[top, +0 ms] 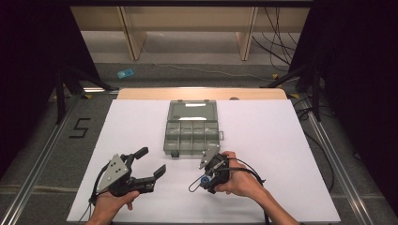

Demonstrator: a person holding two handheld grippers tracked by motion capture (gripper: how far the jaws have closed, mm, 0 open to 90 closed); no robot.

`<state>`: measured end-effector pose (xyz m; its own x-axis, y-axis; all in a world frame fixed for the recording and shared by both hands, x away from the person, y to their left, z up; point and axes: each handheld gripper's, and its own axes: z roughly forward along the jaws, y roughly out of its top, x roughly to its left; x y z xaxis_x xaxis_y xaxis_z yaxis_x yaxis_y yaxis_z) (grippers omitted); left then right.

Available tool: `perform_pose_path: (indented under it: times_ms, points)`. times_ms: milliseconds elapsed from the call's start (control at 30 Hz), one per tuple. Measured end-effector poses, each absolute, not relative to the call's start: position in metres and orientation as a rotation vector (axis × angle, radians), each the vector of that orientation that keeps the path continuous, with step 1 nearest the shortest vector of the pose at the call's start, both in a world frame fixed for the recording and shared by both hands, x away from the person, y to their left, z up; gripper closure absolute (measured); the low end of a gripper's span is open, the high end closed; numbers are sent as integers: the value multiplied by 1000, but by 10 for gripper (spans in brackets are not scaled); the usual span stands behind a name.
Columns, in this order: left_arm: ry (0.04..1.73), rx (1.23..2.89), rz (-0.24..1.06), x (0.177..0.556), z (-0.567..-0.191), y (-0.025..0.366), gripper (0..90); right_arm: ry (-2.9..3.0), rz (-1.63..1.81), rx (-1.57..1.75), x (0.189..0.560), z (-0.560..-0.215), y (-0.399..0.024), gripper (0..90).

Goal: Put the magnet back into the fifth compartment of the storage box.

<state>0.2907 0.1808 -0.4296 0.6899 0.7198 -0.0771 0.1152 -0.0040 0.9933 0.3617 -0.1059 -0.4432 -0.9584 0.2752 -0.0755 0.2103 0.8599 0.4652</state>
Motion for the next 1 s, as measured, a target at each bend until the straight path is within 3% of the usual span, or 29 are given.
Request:
perform_pose_path:
  times_ms: [1000]
  points:
    - [712, 1532, 547, 290, -430, 181, 156, 3031, 514, 297, 373, -462, -89, 617]
